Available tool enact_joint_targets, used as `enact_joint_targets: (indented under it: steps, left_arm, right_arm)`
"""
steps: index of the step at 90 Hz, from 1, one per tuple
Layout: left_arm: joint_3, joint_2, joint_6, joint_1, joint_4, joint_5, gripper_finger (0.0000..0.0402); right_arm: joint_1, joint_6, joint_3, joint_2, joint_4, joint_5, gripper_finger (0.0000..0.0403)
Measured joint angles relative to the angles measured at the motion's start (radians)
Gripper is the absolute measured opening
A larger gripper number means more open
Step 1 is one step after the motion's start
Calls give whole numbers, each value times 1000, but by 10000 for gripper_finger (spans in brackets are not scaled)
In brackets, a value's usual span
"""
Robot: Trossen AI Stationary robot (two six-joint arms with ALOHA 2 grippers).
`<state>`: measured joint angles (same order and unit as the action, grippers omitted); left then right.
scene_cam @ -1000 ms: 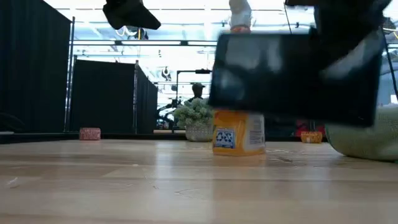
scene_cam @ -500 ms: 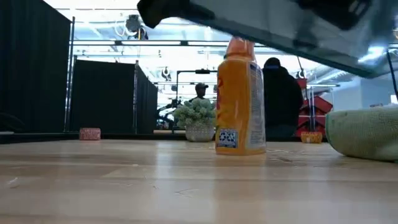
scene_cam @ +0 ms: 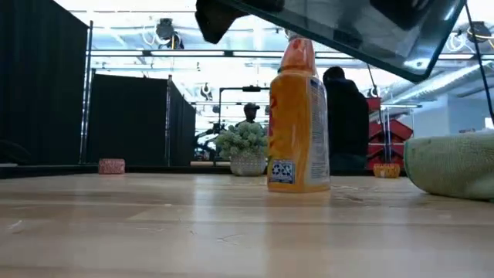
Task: Apply microfiber cloth
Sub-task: Wipe the front of the blue tablet with the green microfiber cloth
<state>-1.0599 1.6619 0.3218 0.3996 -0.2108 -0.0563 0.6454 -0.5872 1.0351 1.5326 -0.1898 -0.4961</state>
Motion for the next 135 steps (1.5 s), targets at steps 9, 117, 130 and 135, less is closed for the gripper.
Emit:
enact_joint_targets:
  steps: [9, 117, 130, 135]
  left_arm:
    - [-3, 0, -24, -1, 1, 0, 213]
    - [-4, -21, -39, -86, -74, 47, 180]
    - [-4, -21, -40, -88, -106, 50, 119]
    - [-4, -21, -40, -88, -99, 54, 90]
  right_arm:
    - [-5, -2, 0, 0, -4, 0, 9]
    - [-31, -16, -2, 2, -31, 57, 8]
    - [-31, -18, -2, 2, -32, 54, 9]
    - [-31, -19, -2, 2, -32, 54, 9]
